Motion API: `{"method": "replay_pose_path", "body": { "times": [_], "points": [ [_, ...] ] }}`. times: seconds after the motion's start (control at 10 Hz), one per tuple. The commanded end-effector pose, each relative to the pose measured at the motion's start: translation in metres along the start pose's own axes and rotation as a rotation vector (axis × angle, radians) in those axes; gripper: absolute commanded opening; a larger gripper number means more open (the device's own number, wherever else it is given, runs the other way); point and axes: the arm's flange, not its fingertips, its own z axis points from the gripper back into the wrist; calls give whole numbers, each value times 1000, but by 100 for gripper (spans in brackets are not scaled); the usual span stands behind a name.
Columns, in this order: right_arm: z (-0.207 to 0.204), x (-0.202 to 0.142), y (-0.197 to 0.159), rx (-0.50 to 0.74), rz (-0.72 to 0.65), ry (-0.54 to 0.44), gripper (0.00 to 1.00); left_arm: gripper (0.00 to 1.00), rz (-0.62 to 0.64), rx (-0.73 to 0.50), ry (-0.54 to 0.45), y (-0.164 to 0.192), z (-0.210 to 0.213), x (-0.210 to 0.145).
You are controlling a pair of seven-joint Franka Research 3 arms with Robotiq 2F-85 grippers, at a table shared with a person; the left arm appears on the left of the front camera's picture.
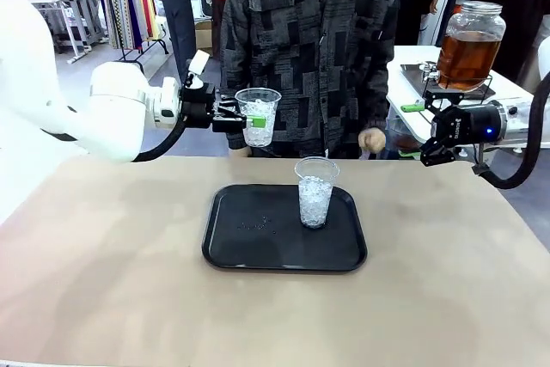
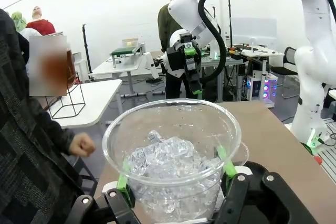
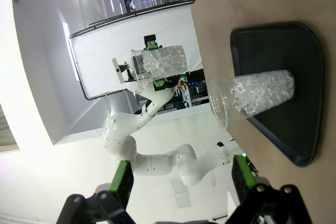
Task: Pour the drink into the iced cup.
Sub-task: Open the gripper to release the iced cup you were holding.
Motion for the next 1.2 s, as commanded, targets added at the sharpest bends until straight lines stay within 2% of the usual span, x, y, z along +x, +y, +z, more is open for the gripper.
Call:
{"method": "replay_pose_path", "body": {
  "times": [0.0, 1.1],
  "points": [
    [0, 1, 1, -2, 4, -5, 100, 75, -19, -4, -6, -3, -2, 3],
    [0, 1, 1, -2, 4, -5, 100, 75, -19, -4, -6, -3, -2, 3]
  ]
}}
